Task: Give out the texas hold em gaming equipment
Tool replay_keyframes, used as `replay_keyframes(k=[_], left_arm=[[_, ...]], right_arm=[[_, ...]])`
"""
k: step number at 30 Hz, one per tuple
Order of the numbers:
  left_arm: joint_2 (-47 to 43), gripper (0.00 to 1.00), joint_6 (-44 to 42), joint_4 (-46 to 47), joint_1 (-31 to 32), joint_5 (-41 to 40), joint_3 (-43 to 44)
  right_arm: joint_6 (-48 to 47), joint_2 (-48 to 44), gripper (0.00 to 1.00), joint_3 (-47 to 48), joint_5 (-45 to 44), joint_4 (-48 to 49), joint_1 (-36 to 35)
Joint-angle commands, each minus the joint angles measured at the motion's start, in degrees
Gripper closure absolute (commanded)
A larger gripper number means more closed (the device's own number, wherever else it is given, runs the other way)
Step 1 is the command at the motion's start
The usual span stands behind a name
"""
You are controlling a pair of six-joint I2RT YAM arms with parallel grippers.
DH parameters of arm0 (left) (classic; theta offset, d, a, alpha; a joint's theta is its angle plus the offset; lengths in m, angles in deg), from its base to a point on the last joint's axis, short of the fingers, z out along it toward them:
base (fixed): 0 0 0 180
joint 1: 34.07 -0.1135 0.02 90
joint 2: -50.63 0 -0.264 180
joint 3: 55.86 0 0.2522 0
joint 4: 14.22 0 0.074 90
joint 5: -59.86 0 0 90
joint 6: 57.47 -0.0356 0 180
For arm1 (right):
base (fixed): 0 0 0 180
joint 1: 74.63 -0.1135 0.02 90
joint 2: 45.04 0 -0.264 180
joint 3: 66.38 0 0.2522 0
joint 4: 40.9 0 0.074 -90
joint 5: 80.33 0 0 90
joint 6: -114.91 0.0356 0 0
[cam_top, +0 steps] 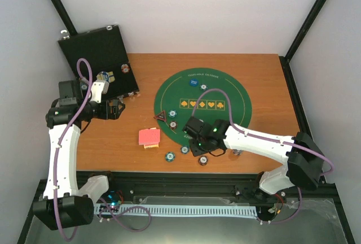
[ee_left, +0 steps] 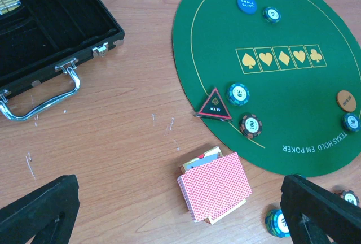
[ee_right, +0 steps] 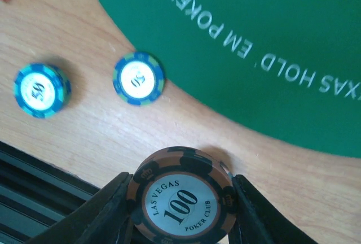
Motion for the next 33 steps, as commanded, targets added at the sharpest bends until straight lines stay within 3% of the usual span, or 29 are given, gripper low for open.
replay_keyframes(k=[1, 9, 19, 27, 33], left_arm=[[-0.1, 0.00, -0.1, -0.5, -0.3, 0.4, 2.3], [0.3, 0.00, 0.1, -0.6, -0.4, 0.8, 2.4], [1.6, 0.00, 0.6, -0.9, -0.3, 1.8, 3.6], [2.8, 0.00, -0.4, 0.4, -0.3, 0.9, 2.3], [3.5, 0.00, -0.5, 0.7, -0.4, 0.9, 2.9]], right_arm=[[-3.7, 1.2, 0.77, 5.7, -1.4, -2.4, 3.3], [-12.8, 9.3, 0.77, 18.5, 0.2, -3.2, 15.2], [-19.5, 33.7, 0.79, 44.0, 2.3, -4.8, 30.0], [-21.6, 51.4, 0.78, 66.9, 4.1, -8.5, 32.5], [-21.0, 57.7, 0.78, 70.6, 5.6, -7.8, 32.5]])
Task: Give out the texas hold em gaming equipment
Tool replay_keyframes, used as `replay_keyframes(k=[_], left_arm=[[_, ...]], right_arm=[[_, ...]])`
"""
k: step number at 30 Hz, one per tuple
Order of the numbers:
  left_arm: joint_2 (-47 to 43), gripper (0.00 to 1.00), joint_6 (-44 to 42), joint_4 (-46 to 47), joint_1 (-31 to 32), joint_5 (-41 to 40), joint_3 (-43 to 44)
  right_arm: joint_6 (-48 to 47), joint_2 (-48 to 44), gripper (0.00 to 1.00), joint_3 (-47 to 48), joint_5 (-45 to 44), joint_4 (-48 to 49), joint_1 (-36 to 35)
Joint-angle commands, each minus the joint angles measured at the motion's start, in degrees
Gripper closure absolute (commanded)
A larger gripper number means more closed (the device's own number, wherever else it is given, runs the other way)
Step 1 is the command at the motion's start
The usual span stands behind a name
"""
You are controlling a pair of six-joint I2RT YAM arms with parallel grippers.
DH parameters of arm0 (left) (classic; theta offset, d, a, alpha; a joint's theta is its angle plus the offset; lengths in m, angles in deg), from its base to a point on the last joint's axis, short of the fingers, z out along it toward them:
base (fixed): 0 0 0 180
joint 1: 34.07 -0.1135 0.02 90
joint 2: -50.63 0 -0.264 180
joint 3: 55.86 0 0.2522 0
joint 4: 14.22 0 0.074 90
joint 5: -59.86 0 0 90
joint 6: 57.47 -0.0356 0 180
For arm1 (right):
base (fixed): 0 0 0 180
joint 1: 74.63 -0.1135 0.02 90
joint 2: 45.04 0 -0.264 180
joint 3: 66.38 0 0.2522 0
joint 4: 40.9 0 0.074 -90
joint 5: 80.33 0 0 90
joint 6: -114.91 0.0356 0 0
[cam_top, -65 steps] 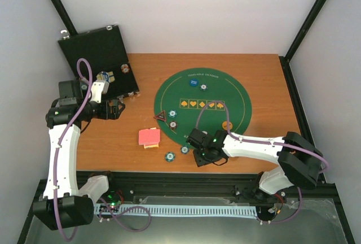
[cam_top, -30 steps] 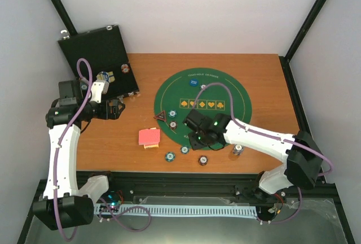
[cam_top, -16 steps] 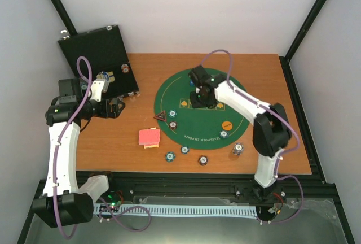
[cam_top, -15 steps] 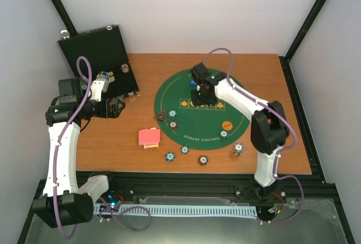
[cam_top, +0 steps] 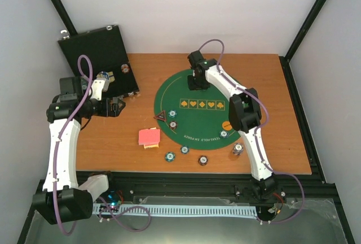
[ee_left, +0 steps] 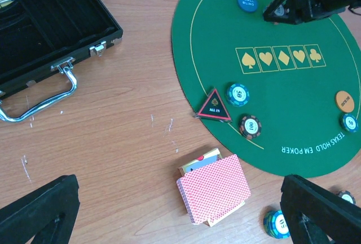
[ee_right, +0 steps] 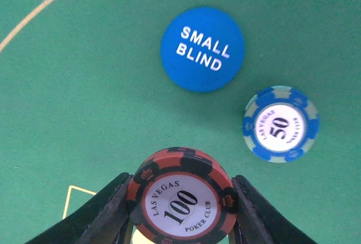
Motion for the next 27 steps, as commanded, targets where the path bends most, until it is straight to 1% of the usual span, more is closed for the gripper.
replay_keyframes(k=[1, 5, 9, 17, 22, 25, 27], left_arm=[[0.7, 0.00, -0.5, 0.9, -0.4, 0.5, 1.5], [0.9, 0.00, -0.3, 1.1, -0.3, 1.0, 1.7], [0.9, 0.00, -0.4, 1.0, -0.4, 0.9, 1.6], [1.1, 0.00, -0.6, 1.7, -0.3, 0.8, 0.8], [2.2, 0.00, -0.8, 1.6, -0.3, 0.2, 1.3], [2.2, 0.00, -1.2, 1.7, -0.3, -0.5, 1.2], [2.1, 0.00, -1.4, 1.8, -0.3, -0.9, 1.1]], right_arm=[[-0.3, 3.2, 0.78, 1.4, 2.1, -0.9, -0.2], [0.5, 3.3, 0.78, -4.0, 2.7, 2.1, -0.2], [0.4, 3.2, 0.77, -6.8, 2.9, 3.3, -0.4], [0.3, 3.5, 0.73, -6.9, 2.5, 3.7, -0.3], [-0.2, 3.9, 0.72, -7.0, 2.4, 4.0, -0.5], [-0.7, 4.2, 0.66, -7.3, 1.7, 3.6, -0.9], [-0.7, 4.0, 0.57, -7.5, 0.8, 3.5, -1.3]])
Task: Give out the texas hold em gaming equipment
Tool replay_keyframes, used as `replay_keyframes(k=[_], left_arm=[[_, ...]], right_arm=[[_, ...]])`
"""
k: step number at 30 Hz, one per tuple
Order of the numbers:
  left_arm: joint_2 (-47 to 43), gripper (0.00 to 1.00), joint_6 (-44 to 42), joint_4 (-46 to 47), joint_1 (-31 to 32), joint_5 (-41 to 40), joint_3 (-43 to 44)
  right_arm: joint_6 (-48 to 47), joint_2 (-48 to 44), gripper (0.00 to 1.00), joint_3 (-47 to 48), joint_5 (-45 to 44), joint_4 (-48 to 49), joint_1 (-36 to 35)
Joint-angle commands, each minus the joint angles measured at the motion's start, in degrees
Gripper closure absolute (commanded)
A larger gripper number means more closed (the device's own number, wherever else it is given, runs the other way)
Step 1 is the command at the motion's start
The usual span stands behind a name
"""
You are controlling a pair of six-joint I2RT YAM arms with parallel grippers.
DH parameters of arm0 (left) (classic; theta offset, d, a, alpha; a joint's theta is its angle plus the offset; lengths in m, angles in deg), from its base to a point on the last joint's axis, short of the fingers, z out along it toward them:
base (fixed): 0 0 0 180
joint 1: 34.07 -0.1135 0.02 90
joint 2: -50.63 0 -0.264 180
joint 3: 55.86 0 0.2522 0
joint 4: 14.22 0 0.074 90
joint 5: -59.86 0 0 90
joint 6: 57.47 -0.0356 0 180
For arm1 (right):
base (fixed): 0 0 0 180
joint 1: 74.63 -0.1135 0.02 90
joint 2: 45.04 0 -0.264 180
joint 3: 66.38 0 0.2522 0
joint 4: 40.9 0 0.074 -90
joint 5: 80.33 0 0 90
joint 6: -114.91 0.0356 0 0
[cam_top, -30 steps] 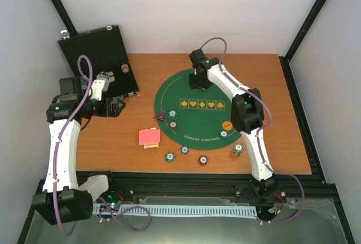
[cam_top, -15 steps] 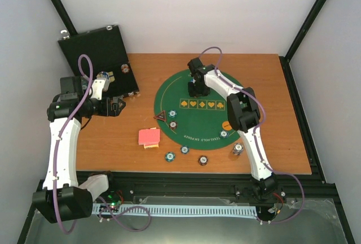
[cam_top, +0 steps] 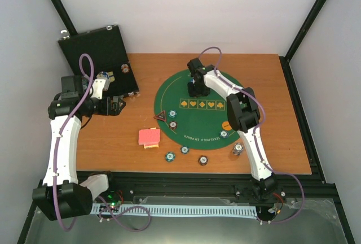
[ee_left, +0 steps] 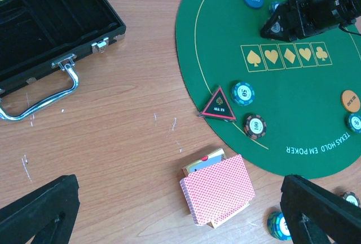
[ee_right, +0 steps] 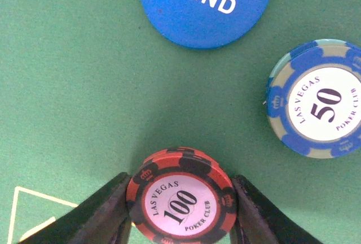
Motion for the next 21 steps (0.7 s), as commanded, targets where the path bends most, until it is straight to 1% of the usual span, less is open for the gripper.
replay_keyframes(k=[1, 3, 7, 16, 21], left_arm=[[0.1, 0.00, -1.2, 1.2, -0.4, -0.8, 1.0], [0.5, 0.00, -0.8, 1.3, -0.3, -0.8, 1.0], [1.3, 0.00, 0.0, 1.2, -0.3, -0.7, 1.4], [1.3, 0.00, 0.8, 0.5, -0.3, -0.8, 2.9], [1.1, 0.00, 1.2, 0.2, -0.4, -0.6, 3.2]], right_arm=[[-0.7, 1.3, 0.53, -1.9, -0.9, 0.4, -0.9], [-0.7, 0.3, 0.48, -2.7, -0.9, 1.0, -1.2], [-0.7, -2.0, 0.44, -4.1, -0.8, 1.6, -1.7], [-0.5, -9.6, 0.42, -9.1, -0.9, 2.8, -2.8], [0.2, -15.5, 0.37, -12.8, -2.1, 2.8, -4.7]])
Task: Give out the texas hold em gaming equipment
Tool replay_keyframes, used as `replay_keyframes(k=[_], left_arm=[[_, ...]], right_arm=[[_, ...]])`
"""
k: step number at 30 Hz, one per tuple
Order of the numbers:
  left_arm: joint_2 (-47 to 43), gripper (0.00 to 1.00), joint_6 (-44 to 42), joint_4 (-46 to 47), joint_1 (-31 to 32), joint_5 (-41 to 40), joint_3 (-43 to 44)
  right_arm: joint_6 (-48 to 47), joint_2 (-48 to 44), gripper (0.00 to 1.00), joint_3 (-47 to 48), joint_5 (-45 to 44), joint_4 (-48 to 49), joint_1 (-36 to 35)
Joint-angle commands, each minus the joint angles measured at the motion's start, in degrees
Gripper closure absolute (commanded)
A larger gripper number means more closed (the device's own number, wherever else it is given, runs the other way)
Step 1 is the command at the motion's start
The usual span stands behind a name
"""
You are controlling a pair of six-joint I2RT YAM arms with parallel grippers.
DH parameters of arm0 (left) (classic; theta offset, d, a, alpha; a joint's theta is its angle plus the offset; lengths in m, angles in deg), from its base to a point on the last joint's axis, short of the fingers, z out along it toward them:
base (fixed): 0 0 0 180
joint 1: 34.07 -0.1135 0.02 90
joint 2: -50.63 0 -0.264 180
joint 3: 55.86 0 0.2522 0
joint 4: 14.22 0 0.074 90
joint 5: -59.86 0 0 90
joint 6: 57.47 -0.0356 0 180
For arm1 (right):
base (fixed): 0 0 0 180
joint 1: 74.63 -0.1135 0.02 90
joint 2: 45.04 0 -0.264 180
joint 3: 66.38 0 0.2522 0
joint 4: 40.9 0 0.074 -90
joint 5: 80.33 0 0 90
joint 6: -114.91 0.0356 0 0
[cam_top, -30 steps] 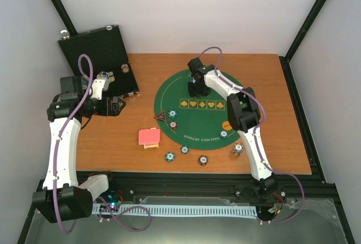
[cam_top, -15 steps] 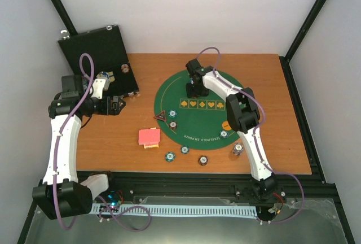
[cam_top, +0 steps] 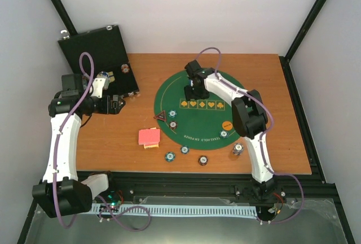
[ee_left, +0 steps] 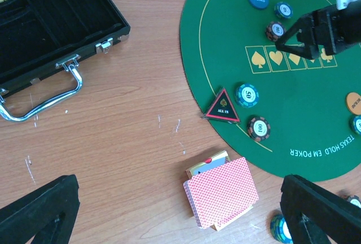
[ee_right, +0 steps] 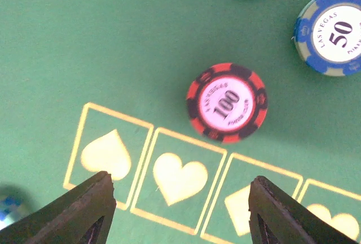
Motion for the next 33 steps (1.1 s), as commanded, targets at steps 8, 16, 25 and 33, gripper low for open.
replay_keyframes(k=[8, 16, 25, 33], left_arm=[[-1.9, 0.00, 0.9, -0.2, -0.3, -0.1, 1.0], [-3.4, 0.00, 1.4, -0.1, -0.4, 0.9, -0.5], [-3.8, 0.00, 2.5, 0.5, -0.3, 2.9, -1.3], [-4.3, 0.00, 2.4, 0.0, -0.4, 3.0, -0.8]], right_arm=[[4.0, -19.4, 0.31, -13.7, -4.1, 1.0, -7.9], [12.6, -33.9, 0.26, -32.9, -7.1, 4.4, -17.2], [24.5, -44.4, 0.26, -51.4, -8.4, 7.9, -28.0], [28.4, -48.2, 0.25, -59.8, -7.8, 9.7, -30.0]])
